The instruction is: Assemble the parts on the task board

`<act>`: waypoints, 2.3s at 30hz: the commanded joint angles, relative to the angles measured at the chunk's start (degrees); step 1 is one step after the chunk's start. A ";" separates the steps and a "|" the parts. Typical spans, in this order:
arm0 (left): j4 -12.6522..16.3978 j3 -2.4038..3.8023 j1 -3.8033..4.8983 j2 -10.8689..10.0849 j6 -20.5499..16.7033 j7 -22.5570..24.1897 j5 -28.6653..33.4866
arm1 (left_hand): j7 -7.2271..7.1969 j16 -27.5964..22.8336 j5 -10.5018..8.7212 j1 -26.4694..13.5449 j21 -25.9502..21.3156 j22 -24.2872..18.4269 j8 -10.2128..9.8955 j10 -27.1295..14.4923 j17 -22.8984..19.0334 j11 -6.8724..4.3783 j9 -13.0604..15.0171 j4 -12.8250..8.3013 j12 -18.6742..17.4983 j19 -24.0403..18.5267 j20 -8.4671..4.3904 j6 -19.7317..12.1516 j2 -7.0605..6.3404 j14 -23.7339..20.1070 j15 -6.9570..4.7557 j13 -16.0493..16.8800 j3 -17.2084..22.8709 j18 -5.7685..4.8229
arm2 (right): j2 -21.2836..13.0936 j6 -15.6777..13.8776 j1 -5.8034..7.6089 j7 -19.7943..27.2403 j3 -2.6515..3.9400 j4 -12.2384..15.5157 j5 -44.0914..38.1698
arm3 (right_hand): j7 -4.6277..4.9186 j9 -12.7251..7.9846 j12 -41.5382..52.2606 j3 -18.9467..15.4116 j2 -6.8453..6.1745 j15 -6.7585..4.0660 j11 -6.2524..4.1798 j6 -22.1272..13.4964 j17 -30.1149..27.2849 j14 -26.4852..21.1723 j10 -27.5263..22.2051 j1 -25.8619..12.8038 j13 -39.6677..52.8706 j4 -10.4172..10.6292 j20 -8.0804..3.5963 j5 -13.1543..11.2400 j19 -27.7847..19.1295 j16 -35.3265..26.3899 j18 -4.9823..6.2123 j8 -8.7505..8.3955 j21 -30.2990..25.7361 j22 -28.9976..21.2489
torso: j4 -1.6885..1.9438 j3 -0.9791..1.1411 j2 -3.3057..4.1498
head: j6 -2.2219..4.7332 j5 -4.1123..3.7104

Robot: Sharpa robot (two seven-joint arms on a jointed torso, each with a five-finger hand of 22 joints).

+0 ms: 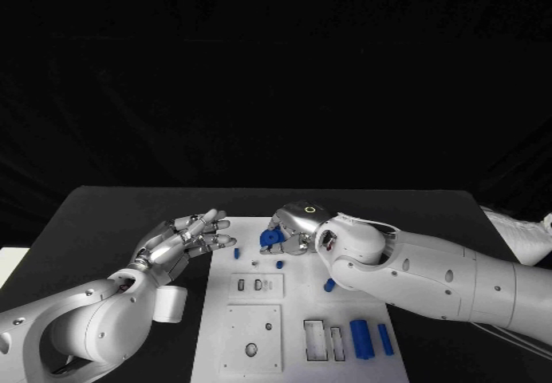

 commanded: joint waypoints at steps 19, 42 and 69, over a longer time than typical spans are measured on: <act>0.03 0.04 0.05 0.07 0.80 -0.05 0.04 | 0.18 -0.21 -0.28 0.05 -0.27 -0.12 -0.25 -0.26 0.12 -0.01 -0.04 -0.53 -0.22 -0.02 0.36 -0.19 0.55 -0.14 0.47 -0.04 0.08 0.26 | -1.23 -6.48 -0.59 0.59 -0.27 0.50 0.63 | -0.31 0.13 1.83 -1.13 3.07 0.17 0.09 0.91 11.65 5.28 1.41 1.85 8.12 -0.45 0.28 3.64 0.88 0.55 -1.32 -0.02 0.79 0.97 | 0.00 0.06 0.03 | 0.11 -0.06; -0.75 0.03 0.05 -0.39 2.54 0.78 0.47 | 0.16 -0.29 -0.30 0.18 -0.31 -0.16 -0.28 -0.24 0.19 -0.01 -0.03 -0.69 -0.27 -0.02 0.36 -0.20 0.54 -0.16 0.47 -0.03 0.13 0.26 | -22.00 -10.92 -0.38 27.57 -0.01 4.62 35.35 | 0.43 -0.17 -1.56 0.96 0.07 0.64 0.66 -1.20 11.14 5.11 -0.68 18.34 6.10 -10.08 0.70 -4.38 0.14 0.20 -1.18 -0.34 0.27 0.22 | -1.56 0.80 -0.17 | 0.81 -0.76; -3.66 -0.01 -0.04 1.04 2.65 0.99 0.56 | 0.16 -0.32 -0.32 0.18 -0.34 -0.19 -0.28 -0.19 0.23 -0.03 -0.03 -0.74 -0.28 -0.01 0.36 -0.19 0.52 -0.15 0.47 -0.02 0.12 0.26 | -24.84 -5.49 -2.25 26.28 -0.15 -0.87 33.87 | 0.53 -0.03 -1.00 0.93 0.29 0.77 0.74 -1.45 11.88 5.27 -0.38 19.17 6.51 -10.95 0.87 -0.54 0.34 0.51 -1.28 -0.08 0.64 0.86 | -2.04 1.45 -0.55 | 0.76 -0.86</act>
